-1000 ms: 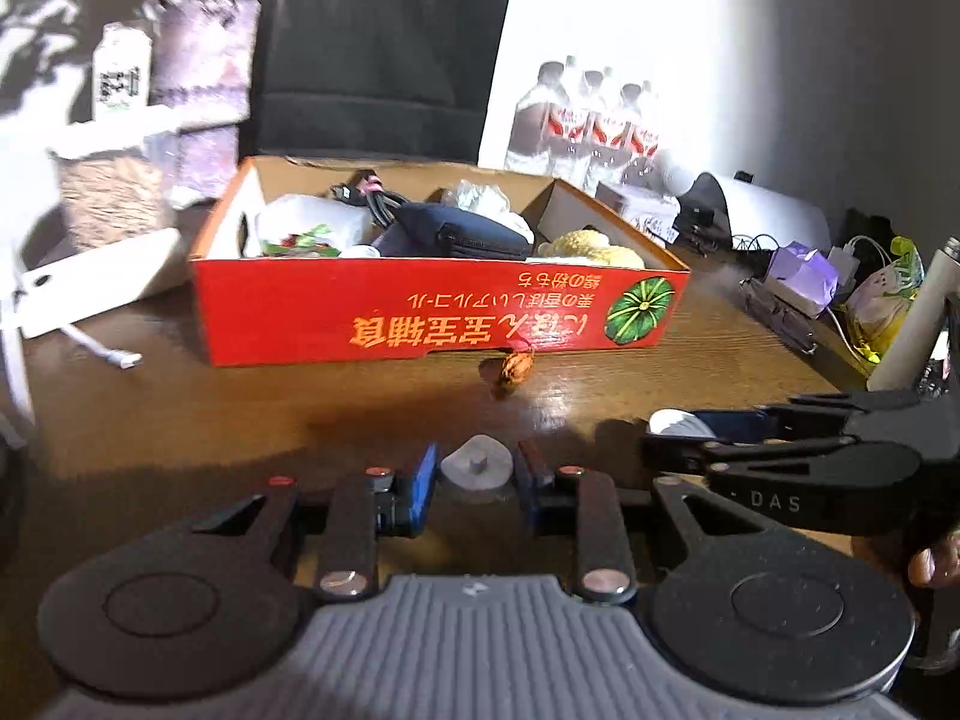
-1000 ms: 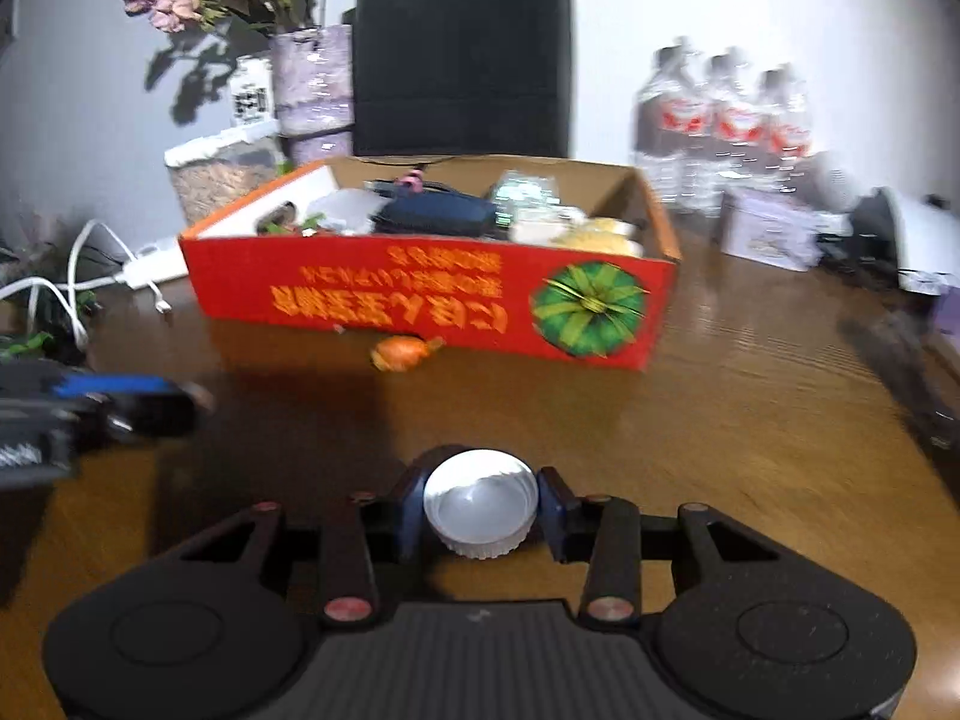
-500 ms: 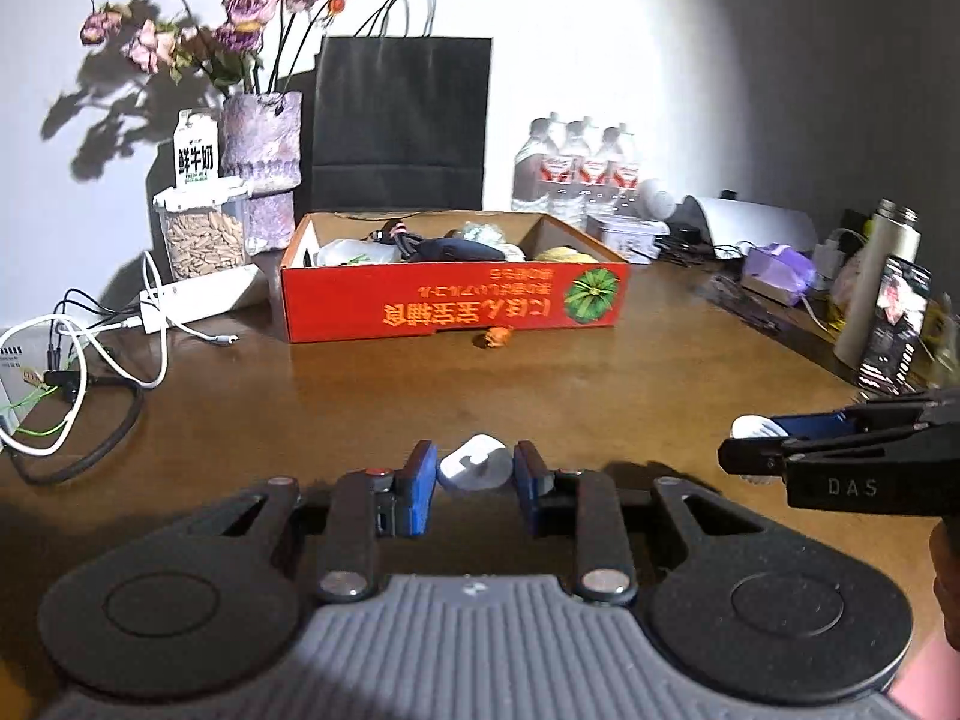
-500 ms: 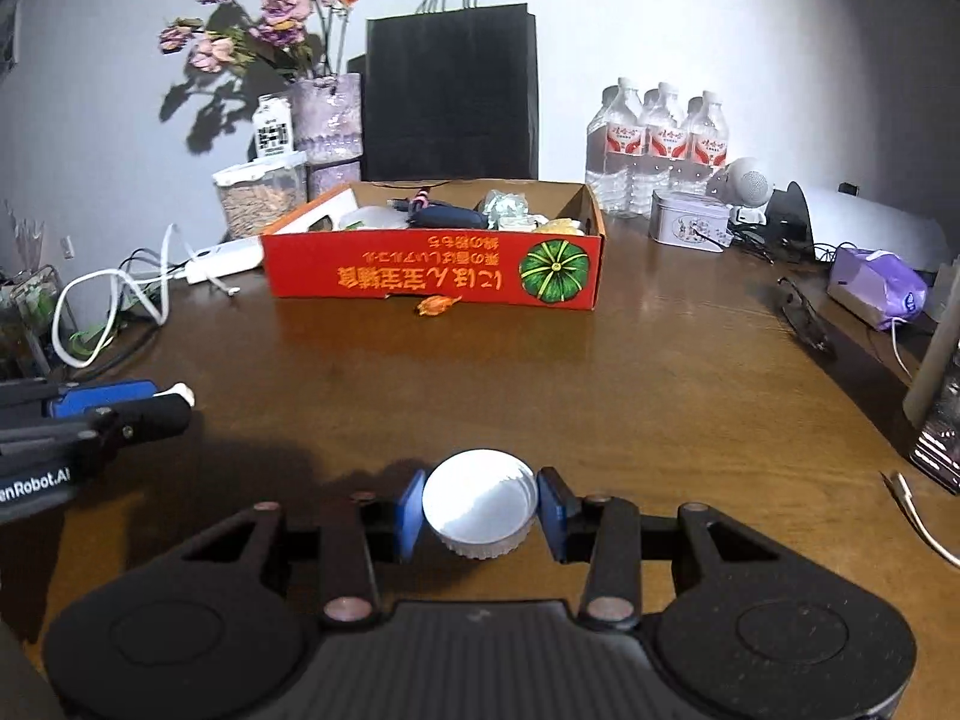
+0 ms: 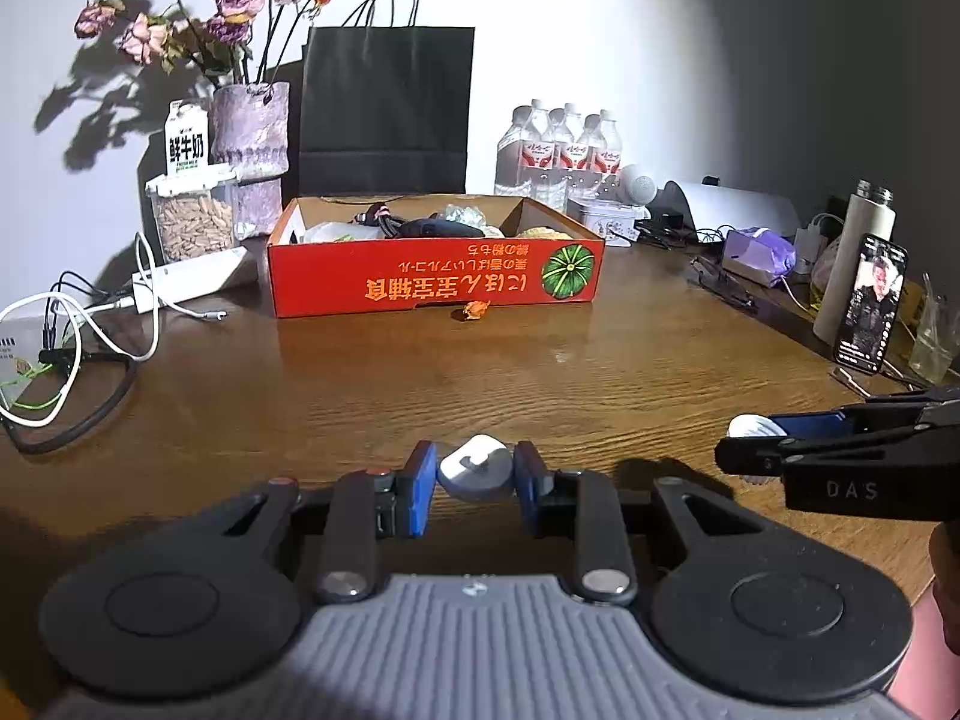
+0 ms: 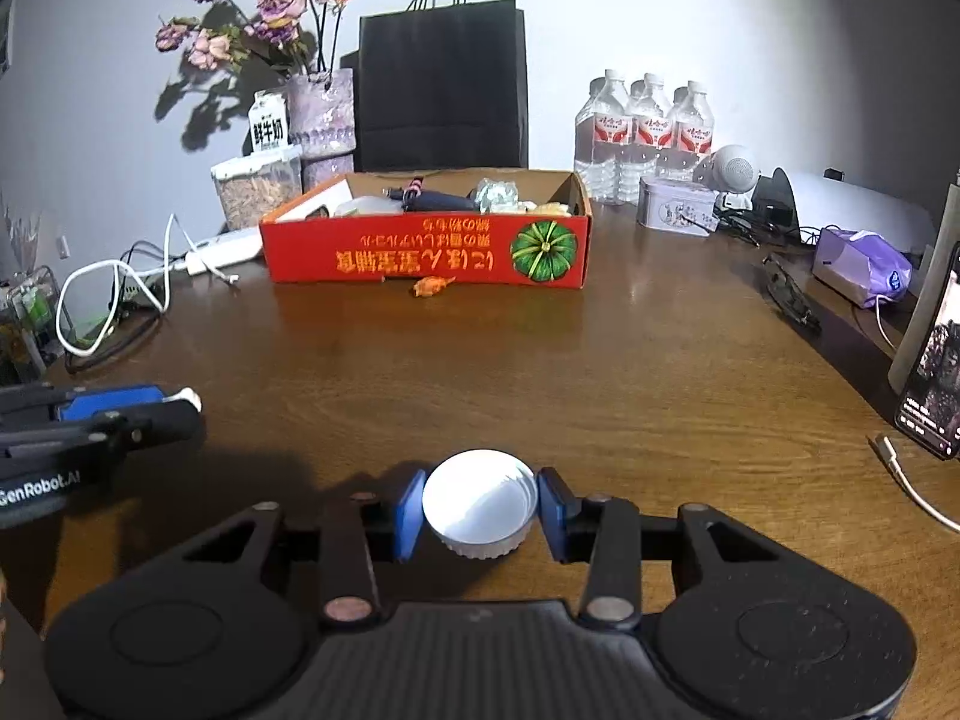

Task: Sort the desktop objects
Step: 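Carry the white cap and white item into the box and open both tools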

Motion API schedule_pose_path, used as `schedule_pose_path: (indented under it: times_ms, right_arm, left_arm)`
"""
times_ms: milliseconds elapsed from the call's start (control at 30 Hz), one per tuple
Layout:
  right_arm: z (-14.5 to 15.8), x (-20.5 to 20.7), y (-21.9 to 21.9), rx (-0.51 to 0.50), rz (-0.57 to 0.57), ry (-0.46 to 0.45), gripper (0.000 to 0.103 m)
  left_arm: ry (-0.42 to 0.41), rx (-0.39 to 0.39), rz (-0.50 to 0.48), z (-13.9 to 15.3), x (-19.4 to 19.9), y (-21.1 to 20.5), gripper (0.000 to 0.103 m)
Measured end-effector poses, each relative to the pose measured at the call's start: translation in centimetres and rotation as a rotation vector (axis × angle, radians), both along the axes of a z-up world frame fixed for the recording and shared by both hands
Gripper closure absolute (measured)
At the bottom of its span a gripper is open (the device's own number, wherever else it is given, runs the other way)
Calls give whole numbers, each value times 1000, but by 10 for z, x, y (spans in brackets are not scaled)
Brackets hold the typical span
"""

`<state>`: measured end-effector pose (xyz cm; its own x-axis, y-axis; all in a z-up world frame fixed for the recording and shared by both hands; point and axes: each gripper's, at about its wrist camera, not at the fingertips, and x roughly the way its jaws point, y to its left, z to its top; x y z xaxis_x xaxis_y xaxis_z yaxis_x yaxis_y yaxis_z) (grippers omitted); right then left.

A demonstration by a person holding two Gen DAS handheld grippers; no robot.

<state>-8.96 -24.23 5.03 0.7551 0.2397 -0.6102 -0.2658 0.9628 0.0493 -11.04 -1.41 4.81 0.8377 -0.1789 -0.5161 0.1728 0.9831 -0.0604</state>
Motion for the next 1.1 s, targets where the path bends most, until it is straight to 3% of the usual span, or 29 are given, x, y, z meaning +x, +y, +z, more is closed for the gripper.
schedule_pose_path:
  times_ms: [100, 267, 400, 533, 667, 767, 933, 1033, 1100]
  right_arm:
    - [17, 15, -5, 23, 15, -27, 64]
    - [66, 69, -9, 71, 67, -102, 64]
    - [106, 142, -5, 85, 91, -139, 64]
    - [124, 241, -2, 143, 95, -46, 64]
    - [105, 345, 0, 217, 41, 123, 64]
    - [80, 398, 17, 137, -12, 179, 64]
    - [44, 450, 46, -41, -50, 224, 64]
    - [36, 463, 58, -138, -63, 199, 61]
    - [35, 470, 61, -145, -61, 207, 52]
  left_arm:
    - [-12, 0, -1, 8, 11, 2, 74]
    - [-99, -23, -37, 55, 55, 13, 74]
    - [-127, -46, -48, 96, 122, 26, 74]
    - [-41, -94, -40, 116, 214, 44, 74]
    - [69, -78, 39, 101, 308, 55, 74]
    - [160, -99, 80, 79, 366, 63, 74]
    - [243, -60, 115, 49, 437, 75, 74]
    - [267, -31, 172, 33, 467, 88, 73]
    - [278, -14, 167, 27, 475, 93, 63]
